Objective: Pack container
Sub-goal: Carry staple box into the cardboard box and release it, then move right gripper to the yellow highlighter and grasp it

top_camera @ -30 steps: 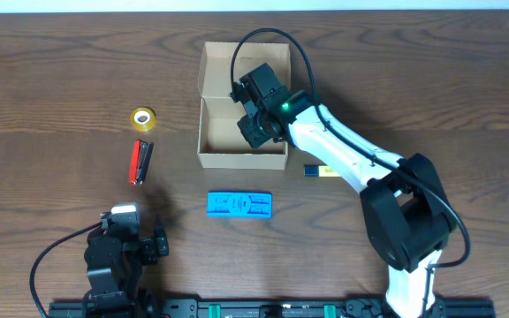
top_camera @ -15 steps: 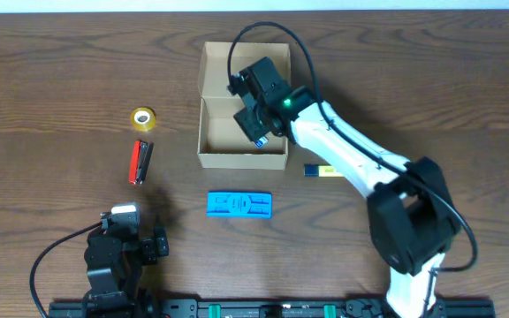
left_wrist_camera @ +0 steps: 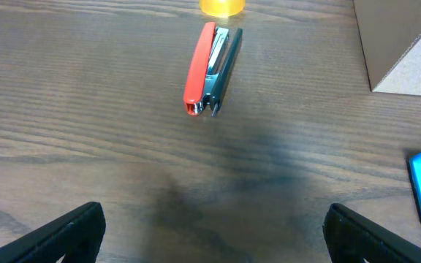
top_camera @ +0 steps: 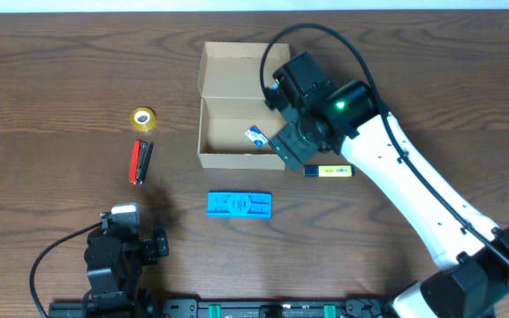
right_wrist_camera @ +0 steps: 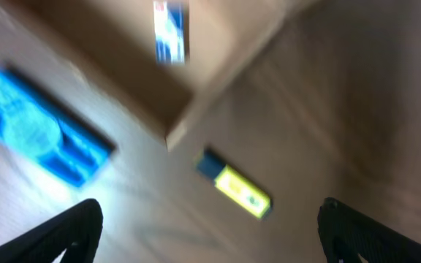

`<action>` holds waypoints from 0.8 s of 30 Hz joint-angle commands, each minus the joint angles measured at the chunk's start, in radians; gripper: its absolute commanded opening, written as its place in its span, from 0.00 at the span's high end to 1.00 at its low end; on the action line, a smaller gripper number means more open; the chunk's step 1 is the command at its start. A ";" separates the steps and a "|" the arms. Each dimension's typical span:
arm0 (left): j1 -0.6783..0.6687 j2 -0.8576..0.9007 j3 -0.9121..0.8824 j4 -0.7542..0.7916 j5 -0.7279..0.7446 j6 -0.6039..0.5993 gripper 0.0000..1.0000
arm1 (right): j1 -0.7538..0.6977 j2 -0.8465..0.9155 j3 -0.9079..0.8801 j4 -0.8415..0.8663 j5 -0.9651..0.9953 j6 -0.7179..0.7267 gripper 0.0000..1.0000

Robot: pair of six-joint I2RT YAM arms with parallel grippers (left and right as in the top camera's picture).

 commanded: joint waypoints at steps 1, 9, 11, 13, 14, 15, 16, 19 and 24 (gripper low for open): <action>0.002 -0.006 -0.013 -0.004 -0.005 0.017 0.05 | -0.036 0.005 -0.054 -0.038 0.011 -0.098 0.06; 0.002 -0.006 -0.013 -0.004 -0.005 0.017 0.05 | -0.129 0.005 -0.271 0.010 -0.123 -0.289 0.09; 0.002 -0.006 -0.013 -0.004 -0.005 0.017 0.05 | -0.156 0.005 -0.319 0.048 -0.136 -0.325 0.08; 0.002 -0.006 -0.013 -0.004 -0.005 0.017 0.05 | -0.185 0.005 -0.357 0.096 -0.154 -0.325 0.06; 0.002 -0.006 -0.013 -0.004 -0.005 0.017 0.05 | -0.201 0.005 -0.373 0.117 -0.162 -0.329 0.05; 0.002 -0.006 -0.013 -0.004 -0.005 0.017 0.05 | -0.214 0.005 -0.388 0.137 -0.165 -0.334 0.02; 0.002 -0.006 -0.013 -0.004 -0.005 0.017 0.05 | -0.226 0.005 -0.401 0.156 -0.165 -0.336 0.01; 0.002 -0.006 -0.013 -0.004 -0.005 0.017 0.05 | -0.264 0.005 -0.436 0.208 -0.166 -0.336 0.01; 0.002 -0.006 -0.013 -0.004 -0.005 0.017 0.05 | -0.295 0.005 -0.500 0.320 -0.217 -0.351 0.01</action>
